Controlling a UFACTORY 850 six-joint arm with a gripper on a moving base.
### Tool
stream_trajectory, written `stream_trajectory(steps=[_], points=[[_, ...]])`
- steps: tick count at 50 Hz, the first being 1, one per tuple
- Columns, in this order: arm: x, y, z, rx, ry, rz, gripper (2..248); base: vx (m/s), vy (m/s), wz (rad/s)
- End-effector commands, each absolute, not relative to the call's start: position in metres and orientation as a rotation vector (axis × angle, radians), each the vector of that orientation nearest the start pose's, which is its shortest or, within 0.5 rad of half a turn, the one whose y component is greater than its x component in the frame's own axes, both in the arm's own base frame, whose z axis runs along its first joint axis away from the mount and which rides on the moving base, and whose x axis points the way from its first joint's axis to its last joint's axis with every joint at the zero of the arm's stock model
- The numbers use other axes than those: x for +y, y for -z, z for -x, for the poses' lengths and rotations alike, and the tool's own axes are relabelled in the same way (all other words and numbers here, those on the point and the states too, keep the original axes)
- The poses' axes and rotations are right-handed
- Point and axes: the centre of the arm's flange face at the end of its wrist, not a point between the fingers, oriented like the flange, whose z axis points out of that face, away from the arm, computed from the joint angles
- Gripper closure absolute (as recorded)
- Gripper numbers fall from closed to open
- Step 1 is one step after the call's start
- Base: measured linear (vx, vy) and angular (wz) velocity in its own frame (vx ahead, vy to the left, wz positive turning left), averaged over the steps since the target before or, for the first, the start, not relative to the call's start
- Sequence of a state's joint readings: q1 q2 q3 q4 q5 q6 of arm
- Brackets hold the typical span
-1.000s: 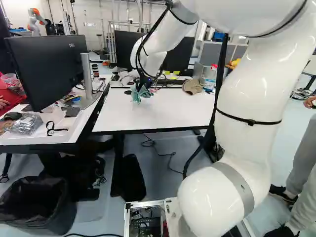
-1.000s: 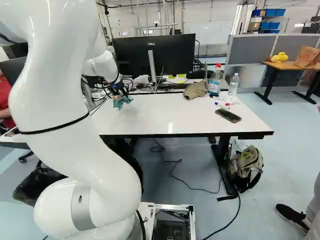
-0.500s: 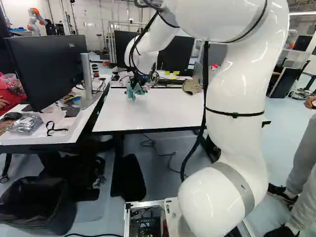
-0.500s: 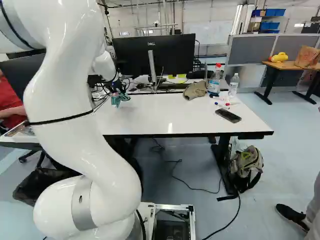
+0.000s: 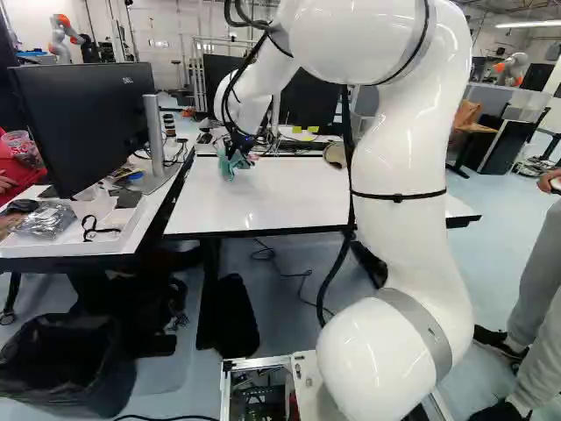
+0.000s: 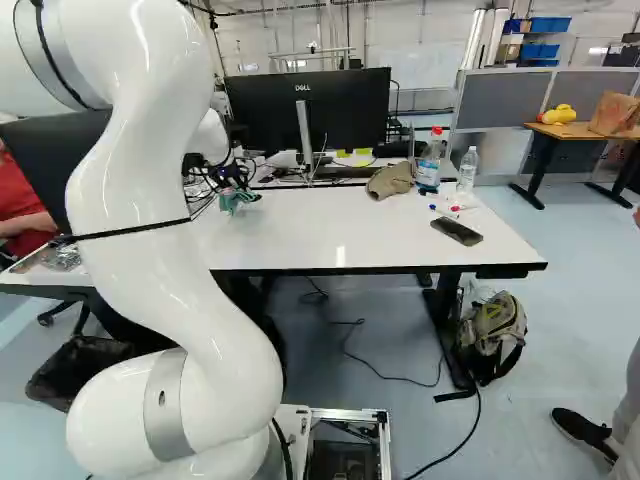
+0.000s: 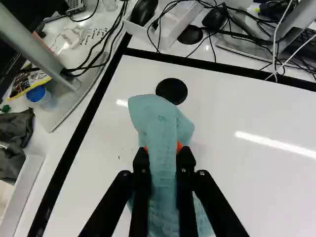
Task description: Clean the table with the green towel
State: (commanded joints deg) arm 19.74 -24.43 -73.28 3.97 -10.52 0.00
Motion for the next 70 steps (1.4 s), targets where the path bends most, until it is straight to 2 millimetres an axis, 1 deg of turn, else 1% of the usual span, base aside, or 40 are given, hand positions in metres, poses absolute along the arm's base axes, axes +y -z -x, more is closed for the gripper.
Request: stream_trajectory(steps=[46,70], points=[[0.221,-0.421,-0.614,-0.404,0.844,2.863,191,0.000,0.000,0.000],[0.221,-0.420,-0.613,-0.404,0.836,2.866,191,0.000,0.000,0.000]])
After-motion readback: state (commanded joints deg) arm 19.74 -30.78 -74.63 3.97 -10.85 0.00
